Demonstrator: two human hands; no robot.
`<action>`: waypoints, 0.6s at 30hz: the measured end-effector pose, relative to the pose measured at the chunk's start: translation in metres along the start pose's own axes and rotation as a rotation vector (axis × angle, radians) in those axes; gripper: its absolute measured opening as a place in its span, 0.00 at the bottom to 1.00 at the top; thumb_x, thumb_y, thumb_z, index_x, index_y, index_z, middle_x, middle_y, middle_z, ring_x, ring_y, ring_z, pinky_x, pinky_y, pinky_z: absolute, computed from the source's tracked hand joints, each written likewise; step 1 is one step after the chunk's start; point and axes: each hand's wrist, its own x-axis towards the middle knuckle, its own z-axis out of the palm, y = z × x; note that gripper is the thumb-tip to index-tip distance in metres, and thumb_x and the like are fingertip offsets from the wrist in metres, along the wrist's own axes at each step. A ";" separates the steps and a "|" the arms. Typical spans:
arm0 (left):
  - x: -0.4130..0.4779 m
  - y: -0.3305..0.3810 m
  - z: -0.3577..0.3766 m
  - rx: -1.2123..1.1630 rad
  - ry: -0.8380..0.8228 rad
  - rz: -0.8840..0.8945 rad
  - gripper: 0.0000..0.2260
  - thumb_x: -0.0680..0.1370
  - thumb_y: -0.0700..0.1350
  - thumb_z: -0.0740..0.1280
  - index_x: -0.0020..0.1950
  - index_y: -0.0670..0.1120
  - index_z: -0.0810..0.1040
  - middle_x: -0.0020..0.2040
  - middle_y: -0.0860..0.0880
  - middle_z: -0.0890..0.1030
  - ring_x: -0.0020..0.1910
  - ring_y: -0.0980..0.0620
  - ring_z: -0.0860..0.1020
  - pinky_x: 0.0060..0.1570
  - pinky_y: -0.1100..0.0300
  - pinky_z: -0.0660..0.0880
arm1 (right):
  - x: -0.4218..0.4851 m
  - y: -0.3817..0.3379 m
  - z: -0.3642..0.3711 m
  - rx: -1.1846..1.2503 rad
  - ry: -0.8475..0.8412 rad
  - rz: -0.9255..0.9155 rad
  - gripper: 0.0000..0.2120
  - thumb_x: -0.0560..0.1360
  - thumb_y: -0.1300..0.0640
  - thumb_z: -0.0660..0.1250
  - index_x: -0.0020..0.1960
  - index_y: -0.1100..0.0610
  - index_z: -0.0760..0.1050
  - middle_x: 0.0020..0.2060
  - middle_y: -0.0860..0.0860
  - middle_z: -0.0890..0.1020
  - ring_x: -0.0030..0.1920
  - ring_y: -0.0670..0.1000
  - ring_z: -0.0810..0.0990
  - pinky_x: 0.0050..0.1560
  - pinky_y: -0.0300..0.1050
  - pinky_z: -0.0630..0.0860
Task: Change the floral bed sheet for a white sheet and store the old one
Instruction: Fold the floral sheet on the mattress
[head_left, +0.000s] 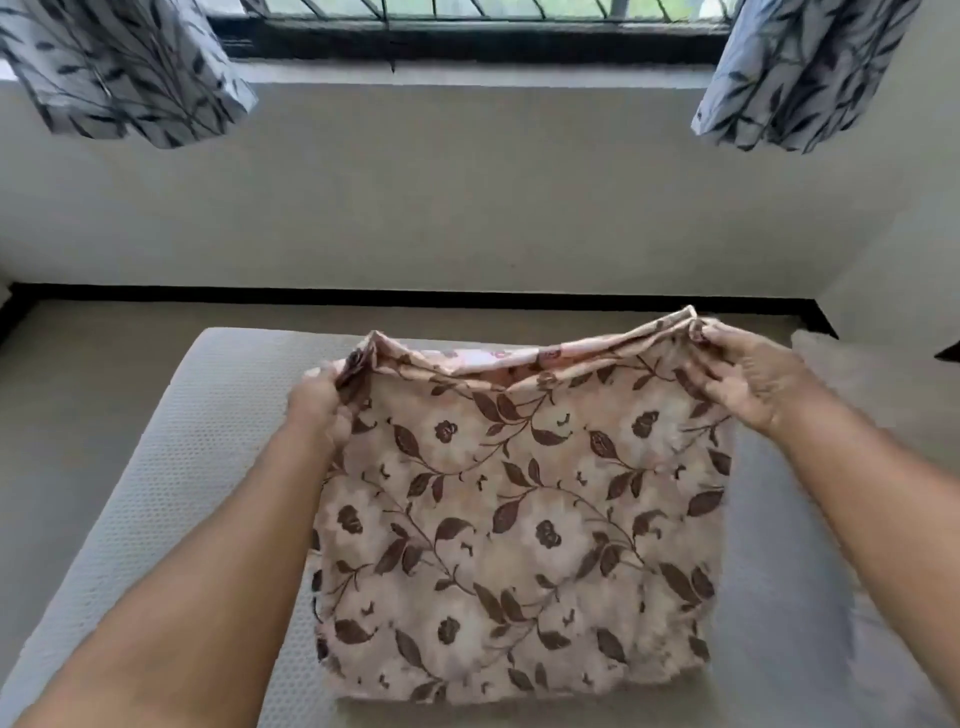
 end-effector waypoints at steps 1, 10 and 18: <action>0.023 -0.012 0.005 0.041 -0.021 0.013 0.12 0.85 0.46 0.58 0.61 0.41 0.75 0.52 0.43 0.80 0.47 0.48 0.81 0.42 0.54 0.82 | 0.025 0.008 0.005 -0.032 -0.001 -0.003 0.15 0.80 0.63 0.66 0.66 0.53 0.73 0.57 0.50 0.81 0.61 0.51 0.81 0.56 0.51 0.82; -0.007 -0.191 -0.077 0.818 0.225 -0.025 0.16 0.81 0.48 0.66 0.64 0.41 0.71 0.58 0.43 0.77 0.56 0.42 0.76 0.50 0.61 0.75 | 0.030 0.227 -0.027 -0.701 0.152 0.242 0.34 0.70 0.51 0.75 0.73 0.59 0.71 0.56 0.56 0.79 0.48 0.52 0.77 0.49 0.46 0.73; -0.115 -0.311 -0.169 0.468 0.725 -0.683 0.37 0.70 0.62 0.75 0.69 0.41 0.69 0.66 0.41 0.74 0.64 0.38 0.74 0.63 0.42 0.73 | -0.090 0.380 -0.094 -0.383 0.579 0.625 0.16 0.76 0.55 0.72 0.62 0.55 0.75 0.60 0.51 0.78 0.62 0.54 0.75 0.67 0.59 0.72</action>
